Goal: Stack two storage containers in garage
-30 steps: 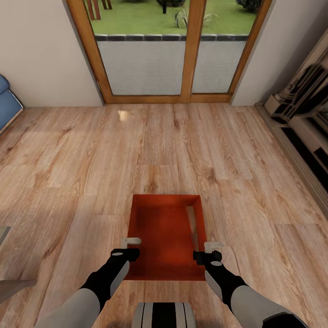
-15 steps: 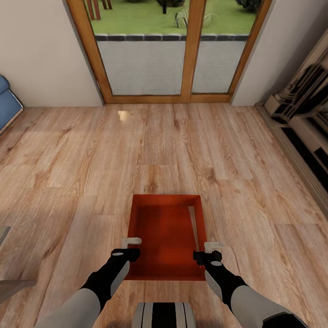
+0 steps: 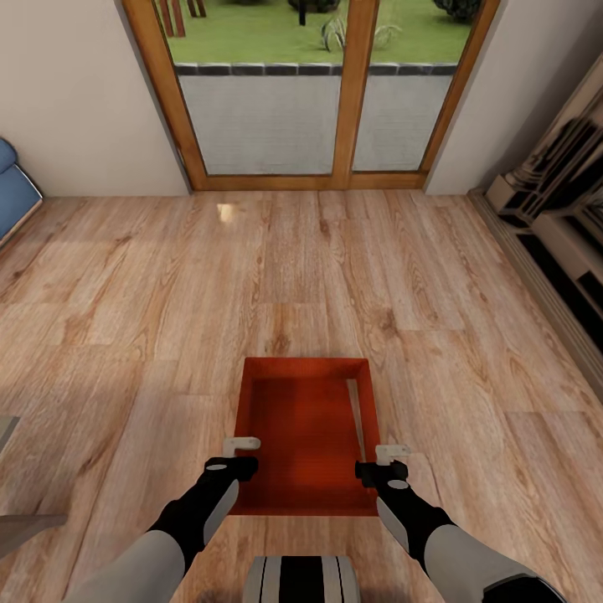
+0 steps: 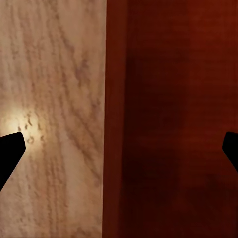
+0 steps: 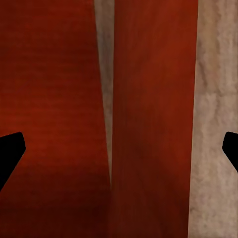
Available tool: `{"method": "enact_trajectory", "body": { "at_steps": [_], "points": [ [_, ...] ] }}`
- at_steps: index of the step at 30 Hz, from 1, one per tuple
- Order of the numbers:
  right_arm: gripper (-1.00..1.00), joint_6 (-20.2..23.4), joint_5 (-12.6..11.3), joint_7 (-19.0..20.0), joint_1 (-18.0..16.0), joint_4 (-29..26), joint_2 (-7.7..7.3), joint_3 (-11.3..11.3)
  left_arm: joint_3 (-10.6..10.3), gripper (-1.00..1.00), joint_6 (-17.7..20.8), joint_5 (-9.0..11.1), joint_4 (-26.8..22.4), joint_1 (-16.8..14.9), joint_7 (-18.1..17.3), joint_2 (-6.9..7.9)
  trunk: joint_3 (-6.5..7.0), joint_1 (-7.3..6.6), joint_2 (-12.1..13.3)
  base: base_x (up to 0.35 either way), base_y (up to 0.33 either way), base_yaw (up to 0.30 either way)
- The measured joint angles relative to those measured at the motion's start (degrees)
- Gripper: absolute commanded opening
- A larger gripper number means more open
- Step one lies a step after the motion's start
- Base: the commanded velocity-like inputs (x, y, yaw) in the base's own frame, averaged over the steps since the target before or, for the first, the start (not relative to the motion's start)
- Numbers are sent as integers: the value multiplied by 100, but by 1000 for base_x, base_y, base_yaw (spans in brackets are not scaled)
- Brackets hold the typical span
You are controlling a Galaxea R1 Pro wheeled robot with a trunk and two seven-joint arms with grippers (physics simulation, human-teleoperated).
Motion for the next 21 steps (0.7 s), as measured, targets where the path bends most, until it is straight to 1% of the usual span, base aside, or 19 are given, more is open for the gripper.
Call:
{"method": "enact_trajectory", "body": {
  "at_steps": [6, 19, 20, 21],
  "points": [
    [100, 1, 0, -1, 4, -3, -6, 6, 5, 100, 1, 0, 0, -1, 1, 0, 107, -127, 241, 0, 0, 0],
    [100, 4, -1, -1, 5, -3, -7, -8, 2, 100, 2, -6, -3, 3, 5, 0, 107, -127, 242, 0, 0, 0],
    [-100, 6, -1, -1, 5, -3, -7, -9, 2, 100, 3, -5, -3, 2, 6, 0, 107, -127, 242, 0, 0, 0],
    [-100, 6, -1, 0, 5, -3, -7, -8, 5, 100, 5, -3, -2, 0, 6, 0, 107, -127, 242, 0, 0, 0]
  ]
}}
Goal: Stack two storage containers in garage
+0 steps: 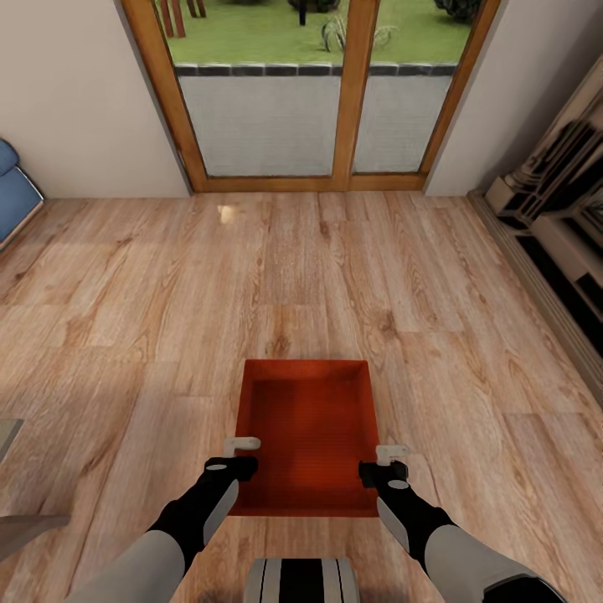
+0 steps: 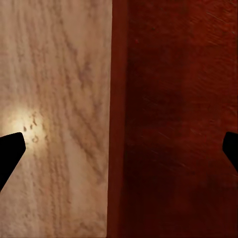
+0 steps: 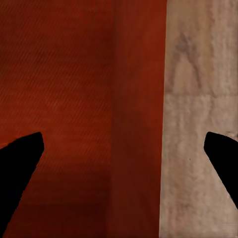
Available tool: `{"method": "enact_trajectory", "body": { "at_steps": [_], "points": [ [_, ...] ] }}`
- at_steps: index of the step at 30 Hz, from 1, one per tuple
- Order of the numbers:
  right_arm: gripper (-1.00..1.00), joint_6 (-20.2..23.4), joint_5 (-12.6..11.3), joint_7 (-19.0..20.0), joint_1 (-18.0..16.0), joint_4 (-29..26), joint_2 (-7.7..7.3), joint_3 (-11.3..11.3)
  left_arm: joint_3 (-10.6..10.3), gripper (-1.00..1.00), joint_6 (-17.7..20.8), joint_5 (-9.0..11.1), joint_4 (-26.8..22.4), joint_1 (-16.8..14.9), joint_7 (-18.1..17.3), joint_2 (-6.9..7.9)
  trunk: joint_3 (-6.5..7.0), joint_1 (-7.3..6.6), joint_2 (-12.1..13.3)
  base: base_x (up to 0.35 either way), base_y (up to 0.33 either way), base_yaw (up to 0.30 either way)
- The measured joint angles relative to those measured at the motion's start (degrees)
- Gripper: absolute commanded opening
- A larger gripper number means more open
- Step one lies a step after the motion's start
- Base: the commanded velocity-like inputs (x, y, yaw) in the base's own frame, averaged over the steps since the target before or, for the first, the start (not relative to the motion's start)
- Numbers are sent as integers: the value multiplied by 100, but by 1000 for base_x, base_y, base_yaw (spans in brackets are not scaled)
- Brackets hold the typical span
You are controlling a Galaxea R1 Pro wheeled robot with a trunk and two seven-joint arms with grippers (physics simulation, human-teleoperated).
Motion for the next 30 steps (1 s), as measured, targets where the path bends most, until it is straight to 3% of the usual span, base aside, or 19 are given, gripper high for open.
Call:
{"method": "enact_trajectory", "body": {
  "at_steps": [1, 23, 30],
  "points": [
    [-100, 1, 0, 0, 0, 0, 0, 1, 2, -100, 2, -1, 2, -1, 2, 0, 0, 0, 0, 0, 0, 0],
    [-100, -2, 39, -41, -1, -4, -2, -5, -1, -100, 5, -13, -8, 2, 24, -12, 0, 0, 0, 0, 0, 0],
    [-100, 1, 16, -36, 0, -2, 1, 1, 21, -100, 4, 1, -7, 0, -4, -2, 125, -153, 279, 0, 0, 0]
  ]
}}
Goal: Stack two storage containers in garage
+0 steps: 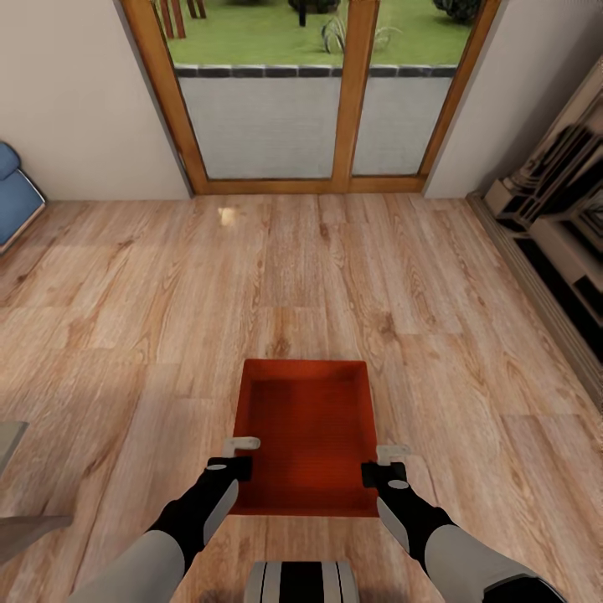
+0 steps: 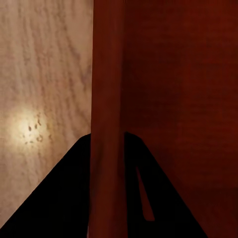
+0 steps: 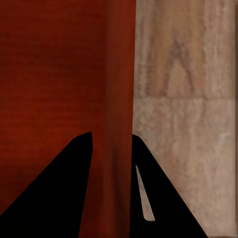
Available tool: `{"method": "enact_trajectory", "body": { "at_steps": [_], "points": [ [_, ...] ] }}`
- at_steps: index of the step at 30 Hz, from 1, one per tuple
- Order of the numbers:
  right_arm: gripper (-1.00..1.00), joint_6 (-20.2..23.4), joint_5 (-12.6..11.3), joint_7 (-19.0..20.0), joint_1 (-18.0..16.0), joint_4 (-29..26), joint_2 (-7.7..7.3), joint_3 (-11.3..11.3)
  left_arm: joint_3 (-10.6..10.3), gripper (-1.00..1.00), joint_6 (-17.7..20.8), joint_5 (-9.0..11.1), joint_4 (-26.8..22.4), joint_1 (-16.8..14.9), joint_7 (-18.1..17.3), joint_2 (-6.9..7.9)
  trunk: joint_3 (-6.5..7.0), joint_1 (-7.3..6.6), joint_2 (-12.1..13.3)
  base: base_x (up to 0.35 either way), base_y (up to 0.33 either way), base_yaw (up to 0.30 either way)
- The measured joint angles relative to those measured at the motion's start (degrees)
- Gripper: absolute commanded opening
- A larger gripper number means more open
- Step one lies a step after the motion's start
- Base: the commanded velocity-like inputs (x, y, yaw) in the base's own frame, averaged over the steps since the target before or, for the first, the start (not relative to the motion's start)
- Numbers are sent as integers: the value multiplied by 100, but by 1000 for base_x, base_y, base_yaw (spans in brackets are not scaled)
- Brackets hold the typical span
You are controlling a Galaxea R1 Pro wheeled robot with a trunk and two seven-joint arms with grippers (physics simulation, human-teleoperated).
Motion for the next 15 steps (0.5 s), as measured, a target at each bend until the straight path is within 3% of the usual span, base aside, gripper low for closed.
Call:
{"method": "enact_trajectory", "body": {
  "at_steps": [15],
  "points": [
    [-100, -4, -10, -1, 1, 4, 0, 6, -1, -100, -2, 1, 5, 0, -1, 1, 269, -329, 602, 0, 0, 0]
  ]
}}
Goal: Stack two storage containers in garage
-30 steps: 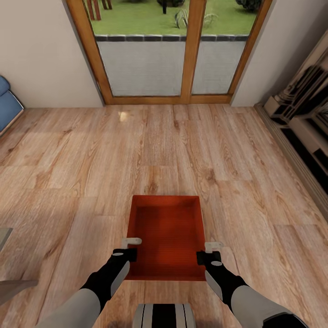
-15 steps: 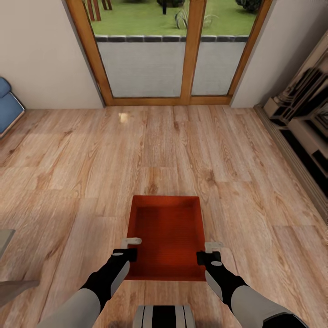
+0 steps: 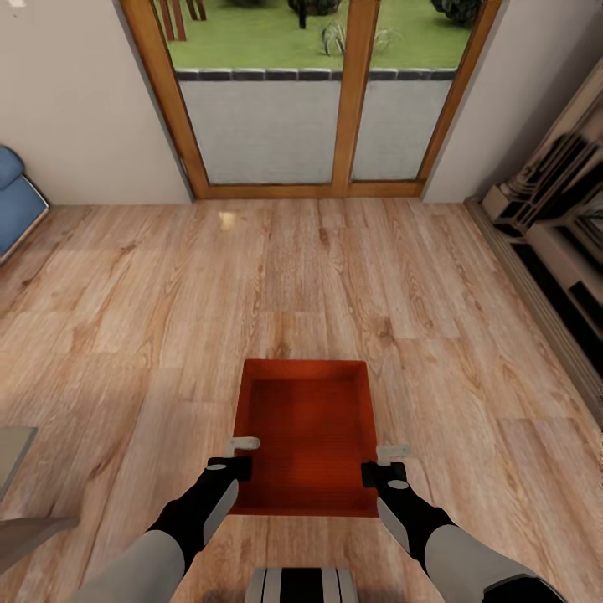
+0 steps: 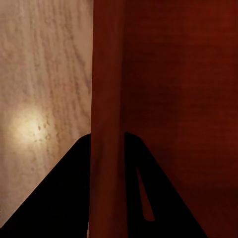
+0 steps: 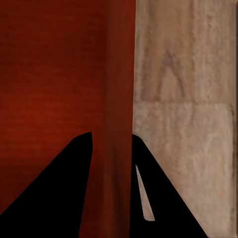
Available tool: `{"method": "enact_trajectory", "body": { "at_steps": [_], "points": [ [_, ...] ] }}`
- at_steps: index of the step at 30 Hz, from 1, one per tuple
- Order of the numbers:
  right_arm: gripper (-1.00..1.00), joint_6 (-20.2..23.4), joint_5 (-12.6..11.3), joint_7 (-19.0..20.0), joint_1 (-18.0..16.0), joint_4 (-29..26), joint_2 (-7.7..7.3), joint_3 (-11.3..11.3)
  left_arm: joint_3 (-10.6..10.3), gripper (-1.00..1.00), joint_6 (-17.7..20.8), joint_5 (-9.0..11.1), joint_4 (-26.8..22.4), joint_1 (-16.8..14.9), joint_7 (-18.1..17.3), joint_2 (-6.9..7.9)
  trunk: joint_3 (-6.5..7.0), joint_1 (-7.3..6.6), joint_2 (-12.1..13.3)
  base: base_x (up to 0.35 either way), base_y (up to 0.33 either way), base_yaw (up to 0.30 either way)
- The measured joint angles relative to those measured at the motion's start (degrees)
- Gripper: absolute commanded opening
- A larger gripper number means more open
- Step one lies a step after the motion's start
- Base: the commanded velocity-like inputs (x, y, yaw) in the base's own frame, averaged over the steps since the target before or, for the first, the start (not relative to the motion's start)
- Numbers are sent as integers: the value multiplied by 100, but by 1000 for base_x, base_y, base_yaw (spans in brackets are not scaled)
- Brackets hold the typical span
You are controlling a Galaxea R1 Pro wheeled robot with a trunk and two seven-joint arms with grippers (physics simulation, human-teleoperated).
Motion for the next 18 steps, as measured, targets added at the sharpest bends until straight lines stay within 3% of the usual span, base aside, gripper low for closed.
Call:
{"method": "enact_trajectory", "body": {
  "at_steps": [18],
  "points": [
    [-100, 4, 31, 17, 0, 6, 6, -38, 9, -100, 4, -10, 6, 1, -6, 1, 323, -395, 722, 0, 0, 0]
  ]
}}
